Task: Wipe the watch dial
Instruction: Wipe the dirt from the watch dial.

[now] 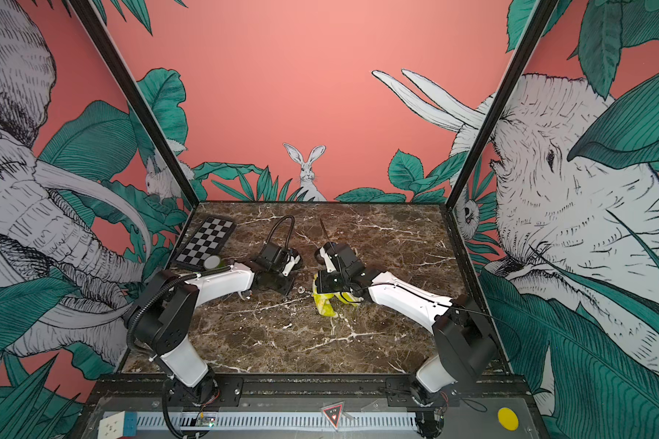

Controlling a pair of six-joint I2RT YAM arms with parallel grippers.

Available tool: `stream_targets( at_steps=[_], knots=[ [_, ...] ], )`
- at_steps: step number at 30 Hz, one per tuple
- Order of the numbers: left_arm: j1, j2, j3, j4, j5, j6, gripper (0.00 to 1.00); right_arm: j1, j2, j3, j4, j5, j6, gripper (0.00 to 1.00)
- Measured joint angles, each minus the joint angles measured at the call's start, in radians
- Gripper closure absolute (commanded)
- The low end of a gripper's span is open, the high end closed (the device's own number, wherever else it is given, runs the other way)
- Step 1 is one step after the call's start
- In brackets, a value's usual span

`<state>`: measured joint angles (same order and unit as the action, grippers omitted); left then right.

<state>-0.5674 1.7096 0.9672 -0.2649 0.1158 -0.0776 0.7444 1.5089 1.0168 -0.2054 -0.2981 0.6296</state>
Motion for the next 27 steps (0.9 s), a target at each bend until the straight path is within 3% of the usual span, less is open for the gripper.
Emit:
stream_targets(
  at_steps=[18, 27],
  knots=[
    [0.008, 0.027, 0.008, 0.023, 0.015, 0.011, 0.84, 0.017, 0.273, 0.134, 0.06, -0.077, 0.075, 1.0],
    [0.01, 0.032, -0.013, 0.055, 0.043, 0.004, 0.89, 0.017, 0.36, 0.174, 0.108, -0.106, 0.097, 1.0]
  ],
)
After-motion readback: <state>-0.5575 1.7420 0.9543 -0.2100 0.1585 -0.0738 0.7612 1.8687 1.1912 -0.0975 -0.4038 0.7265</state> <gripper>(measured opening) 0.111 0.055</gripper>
